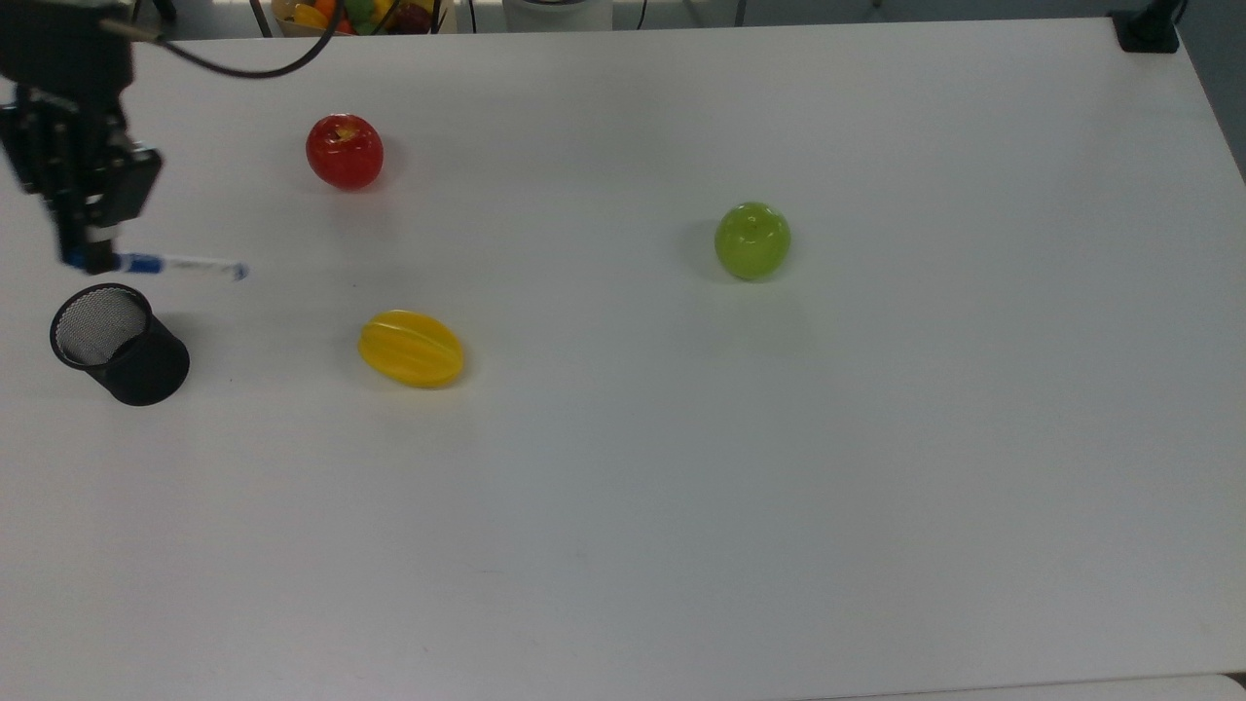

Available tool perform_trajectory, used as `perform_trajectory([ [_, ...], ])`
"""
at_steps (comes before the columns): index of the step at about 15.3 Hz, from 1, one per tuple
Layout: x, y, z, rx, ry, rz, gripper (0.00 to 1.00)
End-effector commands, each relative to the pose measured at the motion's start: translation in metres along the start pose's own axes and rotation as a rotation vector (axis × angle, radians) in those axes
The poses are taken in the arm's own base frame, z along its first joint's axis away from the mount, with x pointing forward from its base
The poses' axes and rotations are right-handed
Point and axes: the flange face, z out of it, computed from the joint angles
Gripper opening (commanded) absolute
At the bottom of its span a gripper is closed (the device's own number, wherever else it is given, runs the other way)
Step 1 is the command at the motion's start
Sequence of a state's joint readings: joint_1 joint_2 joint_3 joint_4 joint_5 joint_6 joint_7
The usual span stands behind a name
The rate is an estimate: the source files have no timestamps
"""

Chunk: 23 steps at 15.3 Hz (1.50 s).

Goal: Take marker pen
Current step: 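Lift the marker up out of the pen cup, then carry the marker toward the green apple and lower it to the table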

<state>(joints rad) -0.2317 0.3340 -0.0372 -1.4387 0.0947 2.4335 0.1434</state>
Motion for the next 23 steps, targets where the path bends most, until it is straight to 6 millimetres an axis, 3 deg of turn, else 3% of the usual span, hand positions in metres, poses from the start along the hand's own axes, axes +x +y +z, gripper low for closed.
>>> perform_trajectory([
  [1, -0.033, -0.033, -0.022, 0.030, -0.224, -0.011, 0.00],
  [9, -0.129, -0.106, 0.011, 0.069, -0.655, -0.335, 0.00],
  [13, -0.167, -0.128, 0.027, 0.096, -0.774, -0.479, 0.00],
  [23, -0.271, -0.176, 0.110, 0.031, -0.941, -0.670, 0.00],
])
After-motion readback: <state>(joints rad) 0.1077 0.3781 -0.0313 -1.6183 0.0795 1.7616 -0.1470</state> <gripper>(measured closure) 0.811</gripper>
